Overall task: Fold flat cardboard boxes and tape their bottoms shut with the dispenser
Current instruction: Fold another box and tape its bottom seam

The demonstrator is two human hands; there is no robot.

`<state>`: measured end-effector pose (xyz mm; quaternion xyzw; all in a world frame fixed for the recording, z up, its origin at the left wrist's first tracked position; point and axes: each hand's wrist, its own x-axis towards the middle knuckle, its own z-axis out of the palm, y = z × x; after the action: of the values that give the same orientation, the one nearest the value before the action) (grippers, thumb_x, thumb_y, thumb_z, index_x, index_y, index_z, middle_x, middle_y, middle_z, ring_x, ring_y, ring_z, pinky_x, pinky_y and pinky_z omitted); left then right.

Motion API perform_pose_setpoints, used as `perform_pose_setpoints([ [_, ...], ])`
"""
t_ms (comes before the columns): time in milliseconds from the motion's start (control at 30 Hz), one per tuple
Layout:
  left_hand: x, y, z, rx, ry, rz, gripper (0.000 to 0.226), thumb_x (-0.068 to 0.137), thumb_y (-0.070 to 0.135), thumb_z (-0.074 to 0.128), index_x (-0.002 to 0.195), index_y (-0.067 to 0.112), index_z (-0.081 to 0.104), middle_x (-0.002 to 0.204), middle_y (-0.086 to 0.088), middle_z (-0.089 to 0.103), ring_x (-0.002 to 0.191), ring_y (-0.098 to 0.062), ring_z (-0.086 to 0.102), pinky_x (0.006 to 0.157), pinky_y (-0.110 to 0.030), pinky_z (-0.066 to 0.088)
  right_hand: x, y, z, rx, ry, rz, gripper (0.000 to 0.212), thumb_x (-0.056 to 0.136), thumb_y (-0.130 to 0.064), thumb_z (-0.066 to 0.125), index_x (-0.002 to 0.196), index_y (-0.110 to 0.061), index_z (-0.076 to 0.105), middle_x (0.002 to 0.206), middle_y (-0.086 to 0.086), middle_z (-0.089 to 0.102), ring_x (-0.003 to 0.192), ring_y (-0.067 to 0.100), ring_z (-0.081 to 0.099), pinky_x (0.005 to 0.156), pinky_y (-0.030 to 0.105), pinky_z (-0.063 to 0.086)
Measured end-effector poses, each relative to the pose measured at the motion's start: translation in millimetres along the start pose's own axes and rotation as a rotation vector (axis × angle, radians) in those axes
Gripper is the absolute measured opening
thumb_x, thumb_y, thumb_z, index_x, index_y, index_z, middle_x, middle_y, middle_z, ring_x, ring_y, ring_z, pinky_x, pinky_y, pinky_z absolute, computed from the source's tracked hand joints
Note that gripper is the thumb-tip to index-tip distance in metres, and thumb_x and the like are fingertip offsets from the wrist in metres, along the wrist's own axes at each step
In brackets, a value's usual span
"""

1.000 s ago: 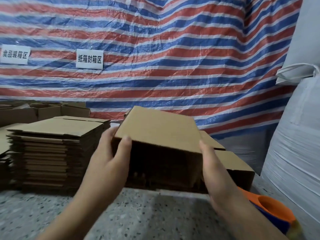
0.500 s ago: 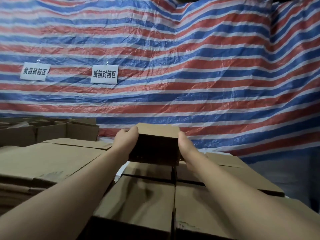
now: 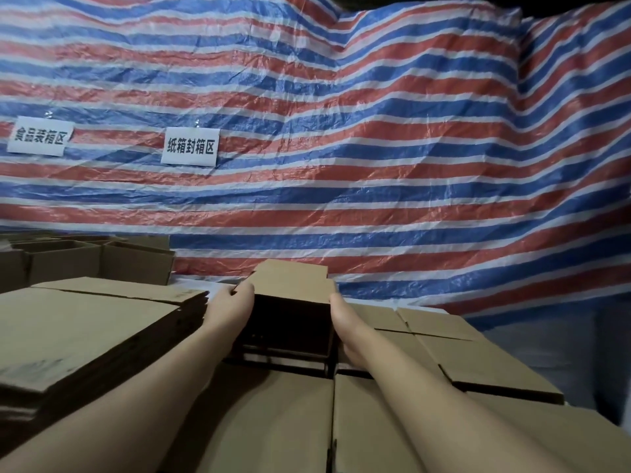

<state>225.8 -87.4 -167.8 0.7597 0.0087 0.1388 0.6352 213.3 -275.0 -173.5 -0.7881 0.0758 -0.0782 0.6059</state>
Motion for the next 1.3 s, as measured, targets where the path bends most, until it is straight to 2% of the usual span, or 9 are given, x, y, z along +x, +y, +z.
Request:
perform_pose_setpoints([
  [100,-3.1,0.3,-1.2,0.017,0.037,0.019,0.038,0.09,0.031,0.042,0.105,-0.001,0.057,0.077,-0.004,0.051,0.064,-0.015,0.044,0.057,-0.029,0.03,-6.0,-4.0,-3.4,-0.038,-0.004,0.017,0.081,0.097,-0.074,0.014,0.161,-0.024,0.022,0.166,0.001,0.024,0.152,0.024,0.025,0.124,0.045,0.021],
  [167,-9.0,8.3,-3.7,0.036,0.065,0.051,0.049,0.094,0.031,0.043,0.136,0.006,0.048,0.109,-0.009,0.06,0.069,-0.007,0.045,0.056,-0.028,0.032,-10.7,-7.5,-9.2,-0.059,-0.007,0.024,0.08,0.097,-0.074,0.013,0.159,-0.024,0.027,0.164,0.002,0.031,0.149,0.023,0.03,0.12,0.04,0.026],
  [300,-29.6,40.4,-16.5,0.141,0.111,0.293,0.051,0.099,0.029,0.044,0.145,0.009,0.041,0.141,-0.011,0.051,0.114,-0.019,0.054,0.092,-0.034,0.045,-27.6,-25.9,-26.3,-0.154,0.091,0.022,0.072,0.104,-0.061,0.016,0.159,-0.015,0.026,0.164,0.008,0.027,0.149,0.029,0.03,0.122,0.044,0.025],
  [467,-61.2,83.9,-56.5,0.427,0.088,0.456,0.035,0.099,0.03,0.044,0.126,0.01,0.055,0.123,-0.007,0.061,0.105,-0.021,0.058,0.081,-0.031,0.045,-65.9,-40.0,-59.2,-0.199,0.14,-0.049,0.061,0.106,-0.055,0.02,0.148,-0.016,0.039,0.107,-0.002,0.057,0.1,0.013,0.055,0.119,0.048,0.031],
  [600,-89.9,86.2,-106.4,0.775,0.026,0.512,0.025,0.097,0.036,0.042,0.09,0.017,0.057,0.09,-0.003,0.064,0.077,-0.016,0.06,0.061,-0.029,0.046,-111.2,-40.7,-79.6,-0.155,0.164,-0.003,0.065,0.108,-0.048,0.027,0.138,0.005,0.048,0.14,0.028,0.054,0.129,0.044,0.054,0.114,0.055,0.04],
  [733,-111.2,64.7,-152.0,1.134,0.005,0.462,0.042,0.098,0.042,0.039,0.126,0.014,0.054,0.127,-0.008,0.059,0.113,-0.023,0.056,0.088,-0.033,0.045,-151.8,-30.3,-86.8,-0.145,0.17,-0.023,0.045,0.108,-0.045,0.033,0.11,-0.008,0.06,0.104,0.01,0.068,0.094,0.024,0.067,0.102,0.046,0.05],
  [833,-123.7,48.0,-173.7,1.282,-0.033,0.337,0.061,0.097,0.056,0.032,0.141,0.015,0.044,0.144,-0.01,0.048,0.131,-0.027,0.046,0.099,-0.037,0.039,-174.0,-24.8,-89.3,-0.173,0.167,-0.034,0.038,0.107,-0.04,0.036,0.092,-0.012,0.058,0.082,0.003,0.064,0.071,0.017,0.058,0.07,0.032,0.049],
  [1100,-155.1,19.3,-178.9,1.402,-0.034,0.348,0.048,0.097,0.051,0.036,0.13,0.018,0.048,0.134,-0.008,0.053,0.127,-0.027,0.048,0.105,-0.039,0.039,-217.3,-29.6,-88.6,-0.24,0.123,-0.036,0.04,0.106,-0.041,0.041,0.082,-0.015,0.061,0.077,0.003,0.065,0.07,0.019,0.06,0.066,0.029,0.038],
  [1300,-167.4,28.4,-185.4,1.143,-0.077,0.441,0.03,0.098,0.049,0.05,0.1,0.019,0.057,0.101,-0.002,0.062,0.089,-0.017,0.061,0.078,-0.032,0.053,-236.3,-31.0,-87.3,-0.283,0.118,-0.055,0.04,0.106,-0.042,0.04,0.084,-0.015,0.061,0.078,0.0,0.065,0.068,0.016,0.061,0.065,0.028,0.039],
])
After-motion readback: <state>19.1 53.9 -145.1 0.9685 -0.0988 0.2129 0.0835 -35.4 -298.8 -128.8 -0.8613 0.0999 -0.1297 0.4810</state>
